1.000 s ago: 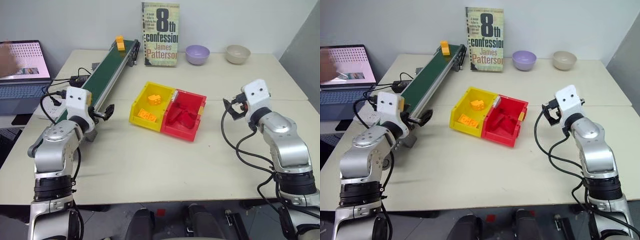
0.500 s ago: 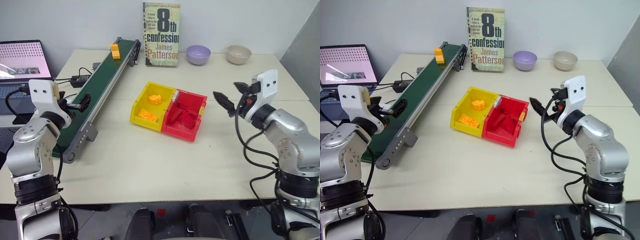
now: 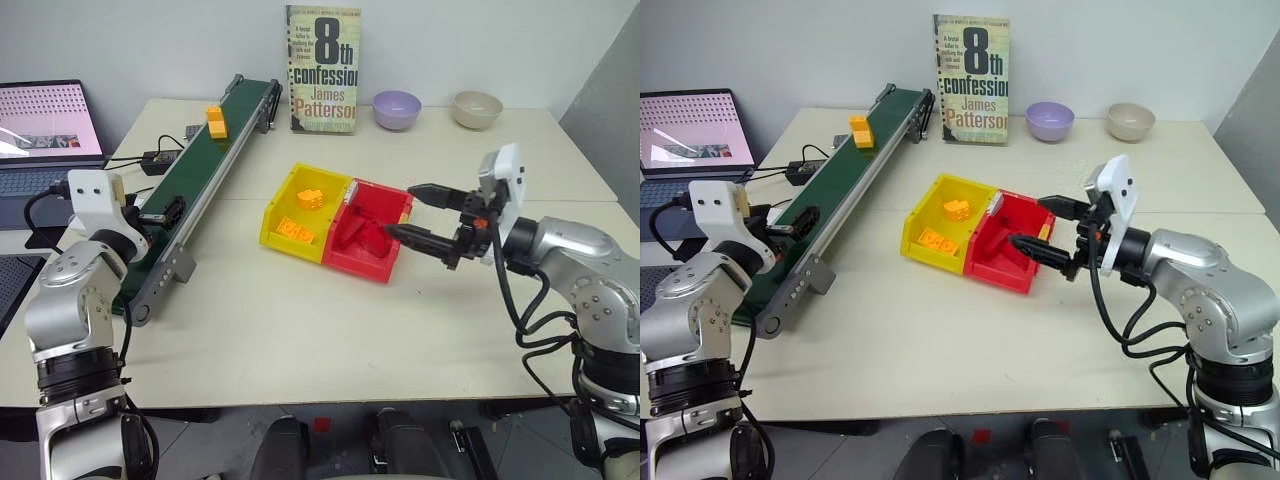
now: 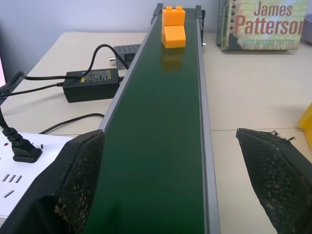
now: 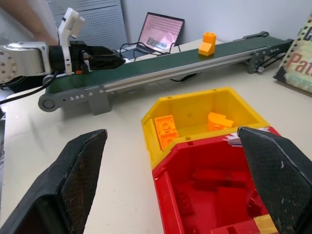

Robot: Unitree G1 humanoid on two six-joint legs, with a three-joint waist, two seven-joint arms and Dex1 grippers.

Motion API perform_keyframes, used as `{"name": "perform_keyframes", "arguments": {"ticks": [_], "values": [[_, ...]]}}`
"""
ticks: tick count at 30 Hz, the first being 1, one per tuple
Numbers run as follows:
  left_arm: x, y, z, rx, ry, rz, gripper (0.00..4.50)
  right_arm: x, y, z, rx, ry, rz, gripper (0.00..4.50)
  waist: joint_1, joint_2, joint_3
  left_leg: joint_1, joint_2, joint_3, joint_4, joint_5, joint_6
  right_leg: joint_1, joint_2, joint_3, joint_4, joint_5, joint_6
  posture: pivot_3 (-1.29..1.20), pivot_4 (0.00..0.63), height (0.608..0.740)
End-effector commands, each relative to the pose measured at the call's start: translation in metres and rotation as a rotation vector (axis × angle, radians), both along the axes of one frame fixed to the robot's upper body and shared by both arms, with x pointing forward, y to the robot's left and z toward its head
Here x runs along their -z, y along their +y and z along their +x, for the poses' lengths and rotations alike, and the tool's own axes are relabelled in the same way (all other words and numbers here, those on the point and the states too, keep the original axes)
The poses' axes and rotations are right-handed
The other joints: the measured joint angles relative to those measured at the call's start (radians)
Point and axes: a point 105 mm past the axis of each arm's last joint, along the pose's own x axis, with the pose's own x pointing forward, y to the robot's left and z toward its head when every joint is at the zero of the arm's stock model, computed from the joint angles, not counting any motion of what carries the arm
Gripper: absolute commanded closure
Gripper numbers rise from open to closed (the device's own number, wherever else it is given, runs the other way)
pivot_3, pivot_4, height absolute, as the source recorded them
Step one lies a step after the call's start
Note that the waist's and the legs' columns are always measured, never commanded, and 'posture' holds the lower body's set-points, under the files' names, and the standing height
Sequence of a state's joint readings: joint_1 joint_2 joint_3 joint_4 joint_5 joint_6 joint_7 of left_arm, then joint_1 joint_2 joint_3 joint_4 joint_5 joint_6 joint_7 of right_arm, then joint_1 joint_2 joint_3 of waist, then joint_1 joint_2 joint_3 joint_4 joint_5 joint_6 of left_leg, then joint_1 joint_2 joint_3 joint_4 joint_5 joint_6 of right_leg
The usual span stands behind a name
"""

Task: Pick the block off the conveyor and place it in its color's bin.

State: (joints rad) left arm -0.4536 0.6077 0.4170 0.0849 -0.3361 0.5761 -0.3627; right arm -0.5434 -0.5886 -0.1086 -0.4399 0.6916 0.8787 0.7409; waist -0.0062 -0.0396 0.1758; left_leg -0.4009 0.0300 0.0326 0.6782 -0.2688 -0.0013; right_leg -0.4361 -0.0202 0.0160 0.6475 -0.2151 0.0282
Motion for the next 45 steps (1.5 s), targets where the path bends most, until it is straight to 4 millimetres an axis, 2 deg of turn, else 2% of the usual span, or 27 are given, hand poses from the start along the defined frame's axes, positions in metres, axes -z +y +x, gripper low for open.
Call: {"name": "perform_keyframes", "arguments": {"ticks": [1, 8, 14, 24, 32, 36, 43, 45], "values": [[-0.019, -0.002, 0.002, -0.006, -0.070, 0.027, 0.03, -0.016, 0.006, -0.007, -0.050, -0.082, 0.009, 0.00, 0.000, 0.000, 0.000, 0.000, 0.000, 0.000, 0.000, 0.000, 0.000, 0.000, 0.000, 0.000, 0.000, 0.000, 0.000, 0.00, 0.150, 0.740], [-0.019, -0.004, 0.007, -0.018, -0.070, 0.025, 0.03, -0.022, 0.020, -0.018, -0.149, -0.112, 0.003, 0.00, 0.001, 0.000, 0.000, 0.000, 0.000, 0.000, 0.000, 0.000, 0.000, 0.000, 0.000, 0.000, 0.000, 0.000, 0.000, 0.00, 0.150, 0.740], [-0.016, -0.004, 0.013, -0.047, -0.062, 0.021, 0.03, -0.019, 0.026, -0.018, -0.165, -0.107, 0.002, 0.00, 0.001, 0.000, 0.000, 0.000, 0.000, 0.000, 0.000, 0.000, 0.000, 0.000, 0.000, 0.000, 0.000, 0.000, 0.000, 0.00, 0.150, 0.740], [-0.007, -0.014, 0.023, -0.089, -0.057, -0.004, 0.03, -0.017, 0.028, -0.020, -0.172, -0.104, 0.010, 0.00, 0.003, 0.000, 0.000, 0.000, 0.000, 0.000, 0.000, 0.000, 0.000, 0.000, -0.001, 0.000, 0.000, 0.000, 0.000, 0.00, 0.150, 0.740], [-0.002, -0.009, 0.028, -0.161, -0.051, 0.018, 0.03, -0.023, 0.031, -0.020, -0.159, -0.107, 0.033, 0.00, 0.003, 0.000, 0.000, 0.000, 0.000, 0.000, 0.000, 0.000, 0.000, 0.000, -0.001, 0.000, 0.000, 0.000, 0.000, 0.00, 0.150, 0.740], [-0.003, -0.003, 0.026, -0.187, -0.060, 0.032, 0.63, -0.030, 0.037, -0.024, -0.172, -0.100, 0.054, 0.00, 0.003, 0.000, 0.000, 0.000, 0.000, 0.000, 0.000, 0.000, 0.000, 0.000, -0.001, 0.000, 0.001, 0.000, 0.000, 0.00, 0.150, 0.740], [0.000, 0.004, 0.019, -0.209, -0.040, 0.045, 2.28, -0.039, 0.039, -0.018, -0.168, -0.096, 0.053, 0.00, 0.003, 0.000, 0.000, 0.000, 0.000, 0.000, 0.000, 0.000, 0.000, 0.000, -0.001, 0.000, 0.000, 0.000, 0.000, 0.00, 0.150, 0.740], [0.001, 0.007, 0.015, -0.223, -0.036, 0.042, 2.63, -0.040, 0.039, -0.016, -0.171, -0.094, 0.053, 0.00, 0.003, 0.000, 0.000, 0.000, 0.000, 0.000, 0.000, 0.000, 0.000, 0.000, -0.002, 0.000, 0.000, 0.000, 0.000, 0.00, 0.150, 0.740]]}}
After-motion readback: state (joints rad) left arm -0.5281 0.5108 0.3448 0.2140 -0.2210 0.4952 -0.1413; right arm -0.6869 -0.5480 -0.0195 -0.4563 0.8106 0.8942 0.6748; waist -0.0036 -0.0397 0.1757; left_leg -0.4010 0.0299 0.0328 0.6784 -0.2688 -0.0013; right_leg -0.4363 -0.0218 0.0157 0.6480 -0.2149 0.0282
